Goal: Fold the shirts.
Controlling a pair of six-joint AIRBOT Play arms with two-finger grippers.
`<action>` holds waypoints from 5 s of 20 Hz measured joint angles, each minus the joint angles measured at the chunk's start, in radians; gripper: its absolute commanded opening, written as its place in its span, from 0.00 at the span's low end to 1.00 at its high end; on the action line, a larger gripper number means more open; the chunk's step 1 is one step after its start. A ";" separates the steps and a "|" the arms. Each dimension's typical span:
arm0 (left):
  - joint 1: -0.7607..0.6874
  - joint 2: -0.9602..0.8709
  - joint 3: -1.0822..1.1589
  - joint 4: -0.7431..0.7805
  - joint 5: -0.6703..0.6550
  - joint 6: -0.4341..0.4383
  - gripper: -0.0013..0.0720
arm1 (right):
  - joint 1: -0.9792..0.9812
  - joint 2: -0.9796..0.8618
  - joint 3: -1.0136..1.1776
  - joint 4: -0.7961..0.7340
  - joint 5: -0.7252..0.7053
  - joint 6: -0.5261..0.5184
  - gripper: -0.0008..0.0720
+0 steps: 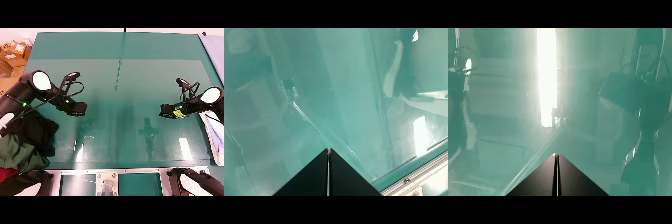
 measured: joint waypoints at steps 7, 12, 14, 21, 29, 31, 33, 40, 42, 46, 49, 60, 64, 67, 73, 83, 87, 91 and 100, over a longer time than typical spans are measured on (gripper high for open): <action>0.000 0.000 0.000 0.000 0.000 0.000 0.06 | 0.000 0.000 0.000 0.000 0.000 0.000 0.03; 0.000 0.000 0.000 0.000 0.000 0.000 0.06 | 0.000 0.000 0.000 0.000 0.000 0.000 0.03; 0.000 0.000 0.000 0.000 0.000 0.000 0.06 | 0.000 0.000 0.000 0.000 0.000 0.000 0.03; 0.000 0.000 0.000 -0.002 0.116 0.000 0.06 | 0.000 0.000 0.000 0.000 -0.003 0.000 0.03; 0.002 0.000 0.000 0.065 0.290 -0.059 1.00 | 0.001 0.000 -0.001 0.001 -0.049 0.000 0.03; 0.017 0.000 0.000 0.202 0.266 -0.116 1.00 | 0.001 0.000 -0.001 0.002 -0.054 0.000 0.03; 0.054 0.000 -0.002 0.352 0.175 -0.185 1.00 | 0.001 0.000 -0.001 0.003 -0.060 0.000 0.03; 0.276 0.000 -0.179 0.600 -0.055 -0.289 1.00 | 0.001 0.000 -0.001 0.003 -0.074 0.000 0.03; 0.336 0.000 -0.247 0.638 -0.044 -0.311 0.90 | 0.001 0.000 -0.001 0.003 -0.076 0.000 0.03; 0.417 0.000 -0.320 0.668 -0.027 -0.322 0.06 | 0.001 0.000 -0.001 0.003 -0.078 0.000 0.03; 0.441 0.000 -0.301 0.657 -0.043 -0.287 0.06 | 0.002 0.000 -0.001 0.003 -0.078 0.000 0.03; -0.004 -0.001 0.316 0.504 -0.027 -0.187 0.06 | 0.001 0.000 0.069 0.003 -0.076 0.031 0.03; -0.187 -0.039 0.376 0.418 0.080 -0.160 0.54 | 0.001 0.000 0.116 0.003 -0.072 0.071 0.03; -0.263 -0.114 0.373 0.303 0.171 -0.132 0.94 | 0.000 0.000 0.131 0.003 -0.070 0.095 0.12; -0.133 -0.178 0.402 0.237 0.113 -0.079 0.94 | -0.037 0.000 0.134 0.004 -0.026 0.113 0.58; 0.155 -0.186 0.073 0.033 -0.036 -0.029 0.94 | -0.047 -0.250 0.100 0.177 -0.170 0.046 0.57; 0.049 -0.188 -0.108 -0.079 0.153 -0.015 0.88 | -0.016 -0.410 0.161 0.320 -0.210 -0.038 0.49; -0.035 -0.211 -0.181 -0.122 0.321 -0.037 0.15 | 0.045 -0.540 0.246 0.401 -0.224 -0.071 0.49; -0.009 -0.166 -0.107 -0.071 0.235 -0.034 0.06 | 0.095 -0.647 0.370 0.487 -0.243 -0.120 0.03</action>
